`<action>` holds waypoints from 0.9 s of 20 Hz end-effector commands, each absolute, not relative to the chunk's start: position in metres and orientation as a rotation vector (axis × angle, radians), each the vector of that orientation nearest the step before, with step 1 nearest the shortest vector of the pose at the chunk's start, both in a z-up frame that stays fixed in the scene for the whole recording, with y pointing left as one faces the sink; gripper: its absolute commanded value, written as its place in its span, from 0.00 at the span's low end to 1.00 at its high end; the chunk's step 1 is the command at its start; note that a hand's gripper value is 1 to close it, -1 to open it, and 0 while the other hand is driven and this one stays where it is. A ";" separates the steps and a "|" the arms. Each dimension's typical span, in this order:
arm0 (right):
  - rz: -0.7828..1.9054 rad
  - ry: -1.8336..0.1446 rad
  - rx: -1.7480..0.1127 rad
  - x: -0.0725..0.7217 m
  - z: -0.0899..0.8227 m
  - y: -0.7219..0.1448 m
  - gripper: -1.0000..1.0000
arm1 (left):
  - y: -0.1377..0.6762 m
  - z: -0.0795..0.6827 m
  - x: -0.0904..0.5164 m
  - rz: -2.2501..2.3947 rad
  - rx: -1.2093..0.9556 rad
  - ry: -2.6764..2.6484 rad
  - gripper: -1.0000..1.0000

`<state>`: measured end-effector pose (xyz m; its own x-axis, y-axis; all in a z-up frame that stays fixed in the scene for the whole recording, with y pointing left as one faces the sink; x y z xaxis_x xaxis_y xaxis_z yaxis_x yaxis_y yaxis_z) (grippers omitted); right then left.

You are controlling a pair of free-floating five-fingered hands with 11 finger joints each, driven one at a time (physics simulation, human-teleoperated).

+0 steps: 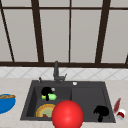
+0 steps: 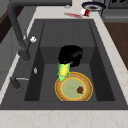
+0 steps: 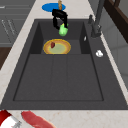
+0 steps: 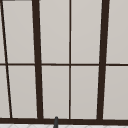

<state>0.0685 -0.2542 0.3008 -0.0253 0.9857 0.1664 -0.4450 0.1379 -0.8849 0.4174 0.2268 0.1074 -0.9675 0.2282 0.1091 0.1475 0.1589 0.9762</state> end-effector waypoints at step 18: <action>1.321 -0.980 -0.728 0.069 0.301 -0.254 0.50 | 0.249 0.259 0.305 2.019 0.338 2.275 1.00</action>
